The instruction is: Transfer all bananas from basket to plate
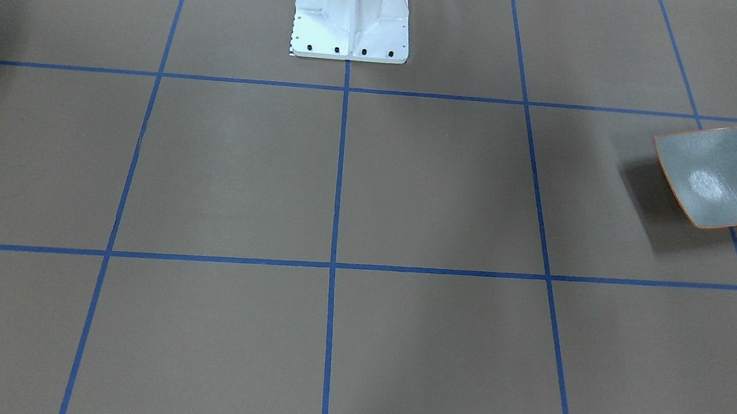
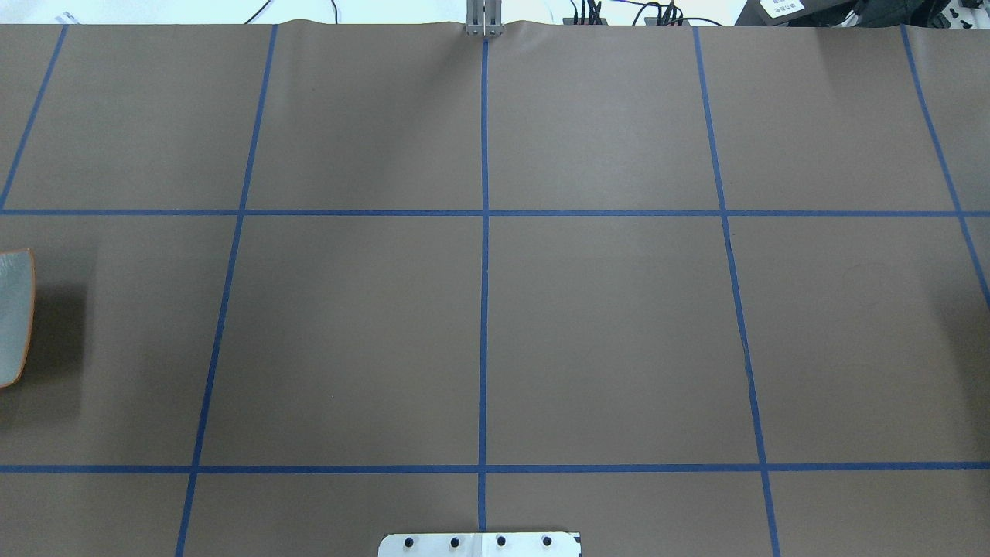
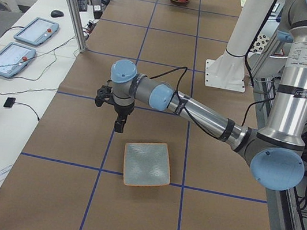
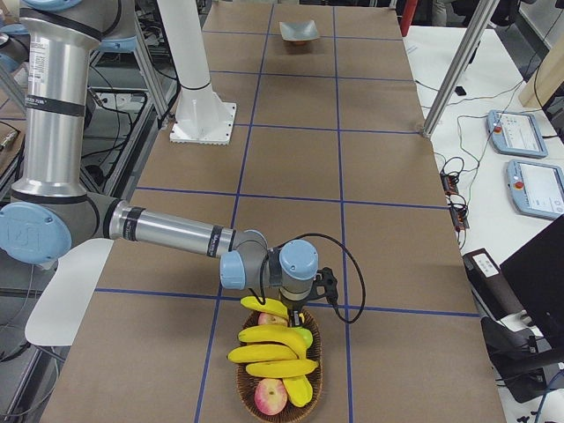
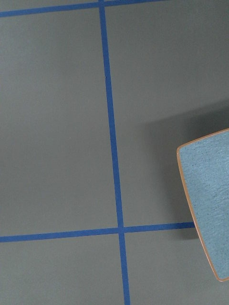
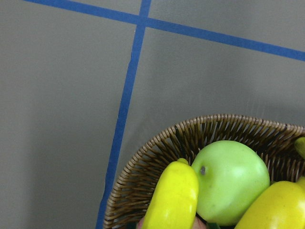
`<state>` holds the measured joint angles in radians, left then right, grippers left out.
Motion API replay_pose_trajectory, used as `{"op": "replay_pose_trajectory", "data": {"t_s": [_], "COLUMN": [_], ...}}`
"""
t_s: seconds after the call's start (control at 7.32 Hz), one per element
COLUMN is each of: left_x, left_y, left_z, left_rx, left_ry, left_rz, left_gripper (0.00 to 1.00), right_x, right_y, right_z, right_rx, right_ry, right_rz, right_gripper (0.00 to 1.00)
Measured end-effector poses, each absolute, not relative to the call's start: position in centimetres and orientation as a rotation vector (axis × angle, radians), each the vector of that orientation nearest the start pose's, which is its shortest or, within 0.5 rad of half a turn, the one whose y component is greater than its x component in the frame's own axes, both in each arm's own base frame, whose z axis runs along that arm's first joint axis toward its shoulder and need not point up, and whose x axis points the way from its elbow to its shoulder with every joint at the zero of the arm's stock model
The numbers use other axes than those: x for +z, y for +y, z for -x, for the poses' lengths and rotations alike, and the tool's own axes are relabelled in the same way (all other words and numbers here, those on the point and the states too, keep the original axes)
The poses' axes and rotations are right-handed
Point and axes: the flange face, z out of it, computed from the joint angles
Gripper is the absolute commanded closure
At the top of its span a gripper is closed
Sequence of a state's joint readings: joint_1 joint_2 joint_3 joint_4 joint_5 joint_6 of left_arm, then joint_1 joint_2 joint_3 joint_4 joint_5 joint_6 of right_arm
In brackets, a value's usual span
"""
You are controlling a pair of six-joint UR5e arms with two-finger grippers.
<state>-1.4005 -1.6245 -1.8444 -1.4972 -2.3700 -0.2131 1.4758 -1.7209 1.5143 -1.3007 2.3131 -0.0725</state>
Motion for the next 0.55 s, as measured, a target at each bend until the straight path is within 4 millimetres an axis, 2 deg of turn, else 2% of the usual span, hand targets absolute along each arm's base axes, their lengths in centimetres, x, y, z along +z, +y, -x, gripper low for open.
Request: {"op": "replay_pose_trajectory", "data": {"t_s": [0.55], "left_x": [50.46], "left_y": [-51.10], "left_z": [-2.50], "left_rx": [0.060], "left_ry": [0.825], "left_rz": [-0.081], "left_gripper": [0.00], "right_x": [73.43], "right_y": [-42.85], "right_z": [-2.52], "right_rx": [-0.123], "right_ry": [-0.747], "right_rz": [-0.021], "right_gripper": [0.43]}}
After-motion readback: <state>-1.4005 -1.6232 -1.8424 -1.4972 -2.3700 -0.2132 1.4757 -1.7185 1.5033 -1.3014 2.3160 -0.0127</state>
